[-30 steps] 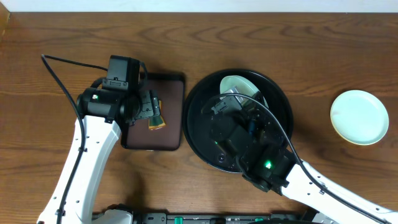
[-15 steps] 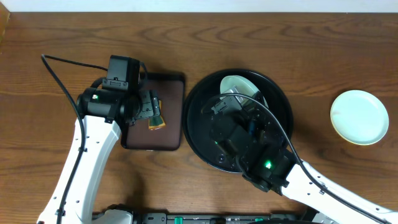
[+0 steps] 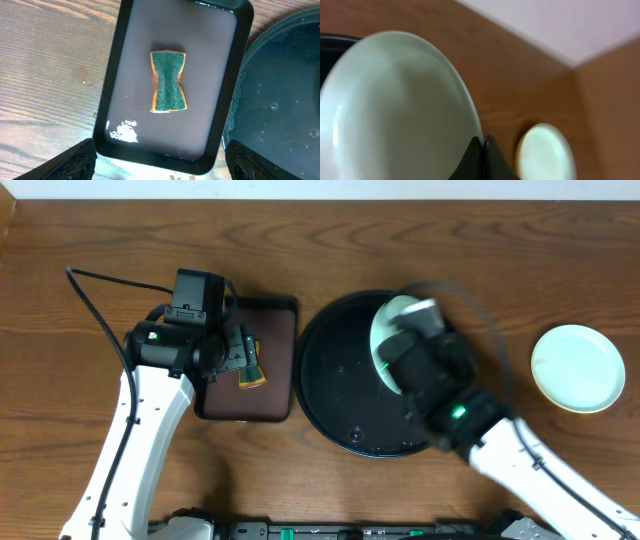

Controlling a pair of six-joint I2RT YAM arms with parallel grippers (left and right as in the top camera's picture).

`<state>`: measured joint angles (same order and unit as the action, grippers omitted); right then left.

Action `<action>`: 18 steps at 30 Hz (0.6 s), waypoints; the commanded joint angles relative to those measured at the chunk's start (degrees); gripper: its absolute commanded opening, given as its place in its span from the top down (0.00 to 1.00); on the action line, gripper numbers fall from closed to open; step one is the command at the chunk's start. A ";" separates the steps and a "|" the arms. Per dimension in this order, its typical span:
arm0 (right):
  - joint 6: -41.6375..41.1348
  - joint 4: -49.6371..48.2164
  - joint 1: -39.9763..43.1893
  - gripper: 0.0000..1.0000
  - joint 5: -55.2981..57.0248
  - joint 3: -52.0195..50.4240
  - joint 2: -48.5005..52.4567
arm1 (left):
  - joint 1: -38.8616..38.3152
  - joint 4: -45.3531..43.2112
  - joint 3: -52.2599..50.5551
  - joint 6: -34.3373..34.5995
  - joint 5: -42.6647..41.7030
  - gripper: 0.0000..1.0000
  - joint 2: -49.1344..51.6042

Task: Clean dirty plates on tray and stack at the side
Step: 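Lift the second mint-green plate by its rim with the right gripper, then carry the plate right and stack it on the plate pile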

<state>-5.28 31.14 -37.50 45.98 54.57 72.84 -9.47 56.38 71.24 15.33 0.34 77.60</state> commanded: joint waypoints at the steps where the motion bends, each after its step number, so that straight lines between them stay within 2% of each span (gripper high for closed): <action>1: -11.72 1.27 13.92 0.99 -21.88 0.90 -2.58 | 0.20 0.13 1.01 -0.28 0.13 0.17 -0.02; 5: -13.66 2.51 31.93 0.99 -41.46 0.87 -2.58 | 0.20 0.13 1.01 -0.28 0.13 0.17 -0.02; 8: -14.43 2.89 44.19 0.99 -49.51 0.87 -2.56 | 0.20 0.13 1.01 -0.28 0.13 0.17 -0.02; 10: -15.80 2.89 53.81 0.99 -51.47 0.87 -2.43 | 0.20 0.13 1.01 -0.28 0.13 0.16 -0.02; 13: -16.76 2.95 62.40 0.99 -51.45 0.87 -1.84 | 0.20 0.13 1.01 -0.28 0.13 0.17 -0.02; 14: -18.58 2.95 68.81 0.99 -51.43 0.87 -0.20 | 0.20 0.13 1.01 -0.28 0.13 0.17 -0.02; 18: -20.74 2.14 76.19 0.99 -51.41 0.87 4.42 | 0.20 0.13 1.01 -0.28 0.13 0.16 -0.02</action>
<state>-23.11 33.74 34.59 -4.08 54.61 73.97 -9.45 56.42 71.24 15.33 0.34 77.60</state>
